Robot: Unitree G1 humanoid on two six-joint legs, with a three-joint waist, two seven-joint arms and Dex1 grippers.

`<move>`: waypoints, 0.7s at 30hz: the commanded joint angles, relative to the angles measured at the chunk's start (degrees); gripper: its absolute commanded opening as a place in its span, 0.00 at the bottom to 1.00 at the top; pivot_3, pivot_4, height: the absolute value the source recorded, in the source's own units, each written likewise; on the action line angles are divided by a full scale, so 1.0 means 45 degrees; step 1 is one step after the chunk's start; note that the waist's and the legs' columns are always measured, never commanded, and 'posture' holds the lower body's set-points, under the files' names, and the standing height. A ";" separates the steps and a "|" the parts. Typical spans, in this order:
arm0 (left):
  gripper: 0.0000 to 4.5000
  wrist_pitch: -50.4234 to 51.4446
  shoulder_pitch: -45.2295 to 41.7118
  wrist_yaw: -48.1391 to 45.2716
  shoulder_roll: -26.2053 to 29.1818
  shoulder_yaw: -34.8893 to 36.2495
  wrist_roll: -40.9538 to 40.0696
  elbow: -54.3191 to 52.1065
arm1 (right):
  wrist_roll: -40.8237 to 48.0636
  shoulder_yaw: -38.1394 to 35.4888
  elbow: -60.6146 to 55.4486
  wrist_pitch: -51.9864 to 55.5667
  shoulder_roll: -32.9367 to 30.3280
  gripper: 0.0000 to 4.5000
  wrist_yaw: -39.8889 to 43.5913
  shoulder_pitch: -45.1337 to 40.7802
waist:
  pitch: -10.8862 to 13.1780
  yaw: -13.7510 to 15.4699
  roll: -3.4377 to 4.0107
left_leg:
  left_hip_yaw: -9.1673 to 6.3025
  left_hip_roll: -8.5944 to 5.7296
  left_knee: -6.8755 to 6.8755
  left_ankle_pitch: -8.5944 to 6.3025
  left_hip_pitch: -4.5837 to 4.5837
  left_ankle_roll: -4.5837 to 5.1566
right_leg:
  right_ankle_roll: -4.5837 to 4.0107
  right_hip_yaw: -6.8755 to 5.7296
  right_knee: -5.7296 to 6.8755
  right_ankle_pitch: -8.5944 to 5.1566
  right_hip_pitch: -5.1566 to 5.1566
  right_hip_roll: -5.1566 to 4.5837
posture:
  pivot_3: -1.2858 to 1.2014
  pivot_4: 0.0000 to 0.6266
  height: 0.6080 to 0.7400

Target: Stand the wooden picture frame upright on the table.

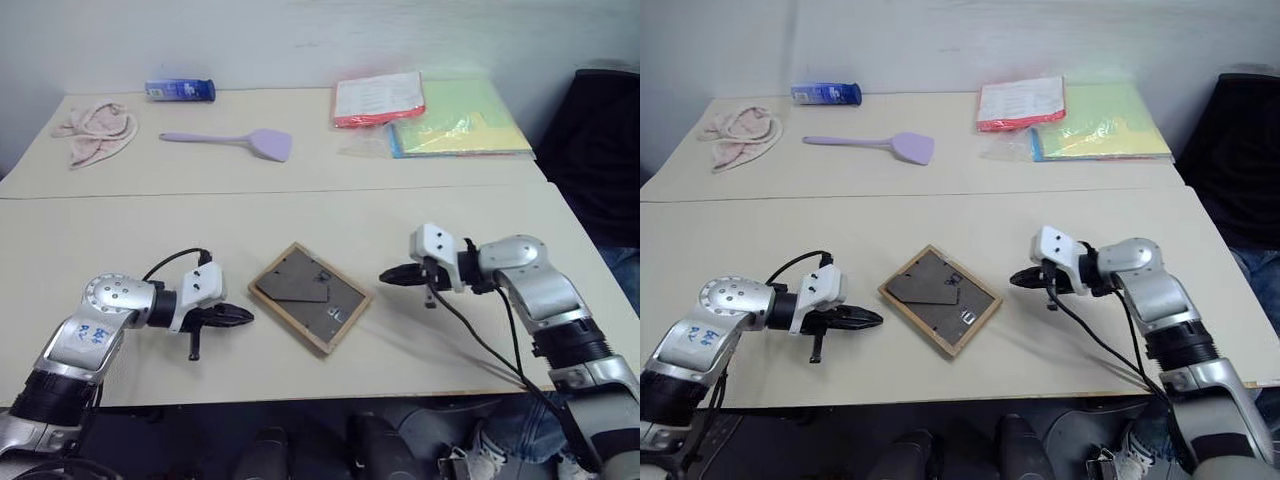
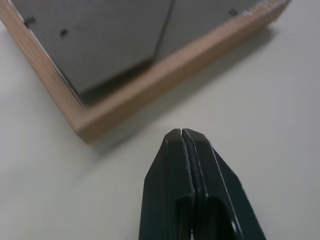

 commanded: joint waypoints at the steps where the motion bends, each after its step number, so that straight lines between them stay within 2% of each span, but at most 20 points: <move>1: 0.01 0.0051 -0.0695 0.0233 -0.0564 -0.0250 0.0218 0.0591 | -0.0342 0.0215 -0.0360 -0.0099 0.0421 0.00 -0.0363 0.0017 | 0.0000 0.0021 0.0000 | -0.0005 0.0000 0.0003 0.0003 0.0002 -0.0005 | 0.0000 -0.0004 0.0008 0.0000 0.0001 0.0000 | 0.52 0.24 1.00; 8: 0.01 -0.0418 -0.2912 0.1076 -0.2491 -0.0570 0.0886 0.3541 | 0.0222 0.0260 -0.3666 0.1547 0.0400 0.00 -0.0334 0.1584 | 0.0003 0.0136 -0.0007 | -0.0026 -0.0001 0.0138 -0.0014 -0.0048 0.0016 | 0.0004 -0.0029 0.0095 0.0001 -0.0001 0.0001 | 0.52 0.24 1.00; 13: 0.01 -0.0628 -0.4173 0.0689 -0.2837 -0.0477 0.1074 0.5516 | 0.0260 -0.0109 -0.5074 0.2512 0.0172 0.00 -0.0890 0.2241 | 0.0005 0.0101 -0.0010 | -0.0026 -0.0005 0.0146 -0.0015 -0.0049 0.0016 | 0.0006 -0.0029 0.0101 0.0002 -0.0003 0.0002 | 0.52 0.24 1.00; 17: 0.19 0.1375 -0.4306 -0.1589 -0.1422 -0.1048 0.0930 0.5595 | -0.0116 -0.0091 -0.5104 0.1998 -0.0490 0.00 -0.0852 0.2453 | 0.0005 -0.0024 -0.0010 | -0.0024 0.0001 0.0130 -0.0020 -0.0048 0.0007 | 0.0005 -0.0020 0.0104 0.0002 -0.0016 0.0020 | 0.52 0.24 1.00; 21: 0.47 0.4520 -0.4921 -0.3819 -0.0101 -0.1894 0.0701 0.5843 | -0.0640 0.0213 -0.5087 0.0807 -0.1266 0.00 -0.0524 0.2672 | 0.0007 -0.0005 -0.0011 | -0.0018 0.0003 0.0126 -0.0023 -0.0045 0.0006 | 0.0005 -0.0012 0.0103 0.0002 -0.0018 0.0027 | 0.52 0.24 1.00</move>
